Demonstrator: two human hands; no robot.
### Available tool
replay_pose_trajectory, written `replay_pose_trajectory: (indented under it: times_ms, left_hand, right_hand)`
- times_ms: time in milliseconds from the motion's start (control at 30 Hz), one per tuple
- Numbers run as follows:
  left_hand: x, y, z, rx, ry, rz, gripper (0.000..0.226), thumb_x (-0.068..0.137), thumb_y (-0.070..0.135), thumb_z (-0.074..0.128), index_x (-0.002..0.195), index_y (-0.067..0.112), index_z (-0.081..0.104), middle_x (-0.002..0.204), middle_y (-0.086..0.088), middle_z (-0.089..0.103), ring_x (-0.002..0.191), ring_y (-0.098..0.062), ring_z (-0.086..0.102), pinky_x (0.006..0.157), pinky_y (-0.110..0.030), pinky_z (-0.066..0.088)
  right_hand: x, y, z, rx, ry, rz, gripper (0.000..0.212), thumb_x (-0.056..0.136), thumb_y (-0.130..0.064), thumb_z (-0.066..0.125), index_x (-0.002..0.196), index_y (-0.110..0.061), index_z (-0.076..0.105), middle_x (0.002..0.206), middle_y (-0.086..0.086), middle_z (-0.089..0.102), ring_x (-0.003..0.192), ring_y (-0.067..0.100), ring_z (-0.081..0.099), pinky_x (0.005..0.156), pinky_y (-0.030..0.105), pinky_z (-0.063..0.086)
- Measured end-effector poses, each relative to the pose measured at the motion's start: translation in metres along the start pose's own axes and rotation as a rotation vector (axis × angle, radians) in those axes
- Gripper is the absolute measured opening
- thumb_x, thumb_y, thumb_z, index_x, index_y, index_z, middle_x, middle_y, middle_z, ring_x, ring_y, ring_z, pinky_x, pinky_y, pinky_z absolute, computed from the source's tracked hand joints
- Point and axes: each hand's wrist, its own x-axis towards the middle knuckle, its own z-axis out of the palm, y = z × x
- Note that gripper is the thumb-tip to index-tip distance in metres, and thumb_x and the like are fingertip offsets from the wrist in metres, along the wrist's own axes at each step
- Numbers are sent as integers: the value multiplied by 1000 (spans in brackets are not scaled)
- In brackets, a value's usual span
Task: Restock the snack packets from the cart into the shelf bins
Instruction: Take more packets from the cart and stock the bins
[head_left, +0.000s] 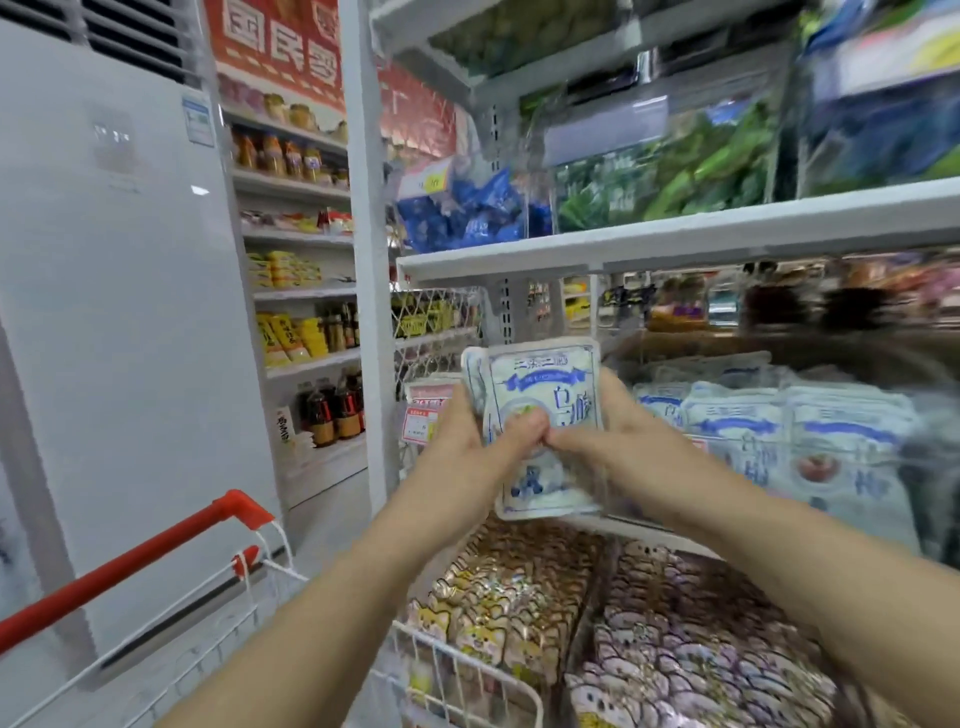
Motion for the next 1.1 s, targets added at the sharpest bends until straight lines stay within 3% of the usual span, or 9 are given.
replay_pose_trajectory:
  times_ms: [33,167,267,400,633,700,833,967,1100]
  left_hand:
    - [12,11,3,42,20,52,43,91,43,70,126,36,46,125,13,63,103,7,64,80,-12,54]
    - [57,34,22,203,52,261,61,85,38,78,135,33,43,134,8,54,122,-4,54,105,-33,47]
    - [86,46,46,329,105,388,70,80,40,82,138,29,44,131,13,50,125,-6,42,103,-26,39]
    - [122,51,76,478,89,445,87,77,44,82,148,29,34,139,8,50,129,-19,37,106,-41,39]
    - [154,45,113,798,-60,495,90,82,45,78,153,26,25,147,-1,45,130,-29,42,104,-44,41]
    - [160,45,122,892,-87,498,90,85,45,75,154,23,21,147,-4,43,128,-33,45,101,-46,44]
    - [166,40,136,950,-153,459,96,86,44,74,156,21,14,149,-7,40,131,-37,44,99,-48,46]
    - [171,34,137,940,-166,437,107,84,48,75,157,20,3,146,-9,48,122,-36,56,92,-47,49]
    - [176,31,133,1084,-203,397,117,82,59,72,158,22,-10,133,-10,63,129,-34,54,121,-63,10]
  right_hand:
    - [5,-8,-14,-67,26,-46,51,81,-31,72,125,-41,48,117,-12,71,112,11,66,102,48,50]
    - [26,-28,-69,-263,122,-143,62,71,-25,87,124,-32,57,112,-12,74,102,5,70,92,37,56]
    - [38,-26,-105,-317,186,-135,49,67,-10,90,108,-24,66,94,-6,78,82,6,74,69,21,57]
    - [50,-12,-145,-337,303,8,47,68,-14,89,108,-23,67,92,0,77,79,16,72,65,31,55]
    - [62,10,-172,-186,174,254,31,78,10,77,94,-6,56,71,12,71,57,21,65,58,35,56]
    - [66,15,-176,-214,118,308,26,81,7,75,89,-8,55,55,1,64,44,12,57,45,26,45]
    - [67,19,-179,-358,88,330,20,84,3,74,83,-12,62,58,-4,69,46,0,62,40,15,44]
    - [74,18,-182,-480,60,375,22,81,-15,82,88,-15,61,57,-5,69,49,7,64,45,20,46]
    - [92,20,-180,-763,-22,445,72,72,-50,85,123,-9,55,94,1,72,68,11,71,65,30,58]
